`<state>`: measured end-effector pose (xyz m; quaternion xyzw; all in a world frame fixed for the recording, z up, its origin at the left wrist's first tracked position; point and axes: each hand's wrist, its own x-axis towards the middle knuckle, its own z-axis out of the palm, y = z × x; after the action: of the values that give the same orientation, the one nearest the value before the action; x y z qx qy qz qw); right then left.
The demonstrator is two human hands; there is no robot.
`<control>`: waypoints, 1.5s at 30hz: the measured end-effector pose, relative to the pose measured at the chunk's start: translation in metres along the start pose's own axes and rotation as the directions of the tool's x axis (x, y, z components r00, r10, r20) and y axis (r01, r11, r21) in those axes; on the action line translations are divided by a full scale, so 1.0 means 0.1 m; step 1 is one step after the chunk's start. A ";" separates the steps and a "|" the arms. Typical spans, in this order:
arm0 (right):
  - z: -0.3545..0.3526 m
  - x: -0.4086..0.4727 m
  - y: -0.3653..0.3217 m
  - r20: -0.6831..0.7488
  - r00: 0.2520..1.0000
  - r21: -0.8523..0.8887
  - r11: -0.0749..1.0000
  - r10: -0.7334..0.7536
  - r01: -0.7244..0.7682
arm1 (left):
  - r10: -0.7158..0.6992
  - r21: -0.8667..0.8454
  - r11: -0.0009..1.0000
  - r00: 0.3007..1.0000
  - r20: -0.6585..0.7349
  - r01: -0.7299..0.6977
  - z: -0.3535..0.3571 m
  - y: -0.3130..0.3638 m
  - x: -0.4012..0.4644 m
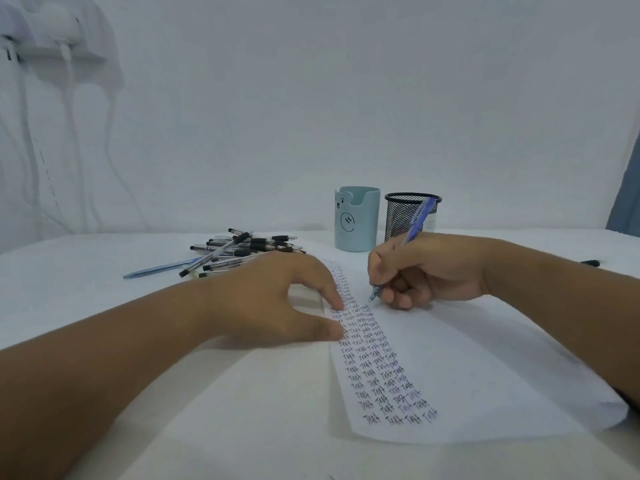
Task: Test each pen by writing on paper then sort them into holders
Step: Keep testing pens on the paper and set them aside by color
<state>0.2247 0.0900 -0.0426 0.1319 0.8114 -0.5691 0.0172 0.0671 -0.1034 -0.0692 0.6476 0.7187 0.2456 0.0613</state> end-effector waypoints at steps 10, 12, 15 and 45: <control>0.04 -0.03 -0.09 -0.121 0.978 -0.088 0.983 -0.171 0.160 | -0.029 -0.027 0.999 0.998 0.051 0.030 0.01 0.04 0.01; 0.07 0.07 0.04 -0.260 0.939 -0.018 0.973 -0.226 0.229 | -0.029 -0.029 0.999 0.999 0.046 0.031 0.02 0.04 0.01; 0.12 0.15 0.17 -0.340 0.911 0.032 0.966 -0.232 0.258 | -0.032 -0.023 0.999 0.999 0.045 0.033 0.02 0.05 0.02; 0.25 0.14 0.18 -0.379 0.861 -0.387 0.903 -0.339 0.185 | -0.105 0.031 0.994 0.987 0.118 0.102 -0.01 0.03 0.09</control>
<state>0.2123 0.0757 -0.0702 0.1381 0.8897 -0.3742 -0.2220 0.0681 -0.0953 -0.0645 0.6234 0.7496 0.1940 0.1088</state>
